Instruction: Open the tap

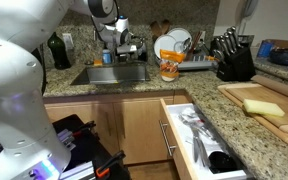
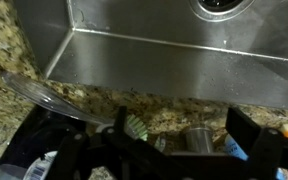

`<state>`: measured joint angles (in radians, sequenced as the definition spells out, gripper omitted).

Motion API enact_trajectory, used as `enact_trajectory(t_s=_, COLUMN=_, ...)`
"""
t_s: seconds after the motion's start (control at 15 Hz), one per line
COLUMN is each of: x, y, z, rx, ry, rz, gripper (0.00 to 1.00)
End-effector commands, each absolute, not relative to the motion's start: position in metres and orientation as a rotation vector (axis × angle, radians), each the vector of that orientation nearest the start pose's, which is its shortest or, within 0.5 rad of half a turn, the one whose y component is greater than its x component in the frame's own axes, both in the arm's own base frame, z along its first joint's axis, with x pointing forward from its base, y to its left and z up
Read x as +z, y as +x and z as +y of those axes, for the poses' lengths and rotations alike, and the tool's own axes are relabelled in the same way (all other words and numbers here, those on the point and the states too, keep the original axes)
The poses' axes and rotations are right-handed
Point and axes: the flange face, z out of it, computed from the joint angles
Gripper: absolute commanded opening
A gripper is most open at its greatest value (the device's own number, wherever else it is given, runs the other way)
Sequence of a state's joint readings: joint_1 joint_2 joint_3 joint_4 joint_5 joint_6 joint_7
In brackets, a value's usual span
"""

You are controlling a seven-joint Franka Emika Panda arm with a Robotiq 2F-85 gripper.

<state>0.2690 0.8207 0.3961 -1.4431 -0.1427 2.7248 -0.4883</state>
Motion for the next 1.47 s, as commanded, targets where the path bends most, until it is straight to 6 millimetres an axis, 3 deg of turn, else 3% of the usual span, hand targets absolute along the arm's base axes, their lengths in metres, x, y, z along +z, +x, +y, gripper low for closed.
enact_trajectory(t_s=0.0, x=0.277, y=0.664, z=0.448, rx=-0.746, ry=-2.317, rz=-1.499, gripper=1.00)
enact_trajectory(t_s=0.13, x=0.276, y=0.664, z=0.467, rx=-0.725, ry=-2.302, rz=-1.526, gripper=1.00)
enact_trajectory(t_s=0.2, x=0.278, y=0.655, z=0.452, rx=-0.740, ry=-2.340, rz=-1.499, gripper=1.00)
enact_trajectory(t_s=0.4, x=0.275, y=0.657, z=0.469, rx=-0.737, ry=-2.321, rz=-1.505, gripper=1.00)
enact_trajectory(t_s=1.0, x=0.246, y=0.672, z=0.464, rx=-0.856, ry=-2.277, rz=-1.442, gripper=1.00)
enact_trajectory(t_s=1.07, x=0.252, y=0.665, z=0.465, rx=-0.811, ry=-2.307, rz=-1.460, gripper=1.00)
enact_trajectory(t_s=1.4, x=0.248, y=0.669, z=0.467, rx=-0.849, ry=-2.294, rz=-1.441, gripper=0.99)
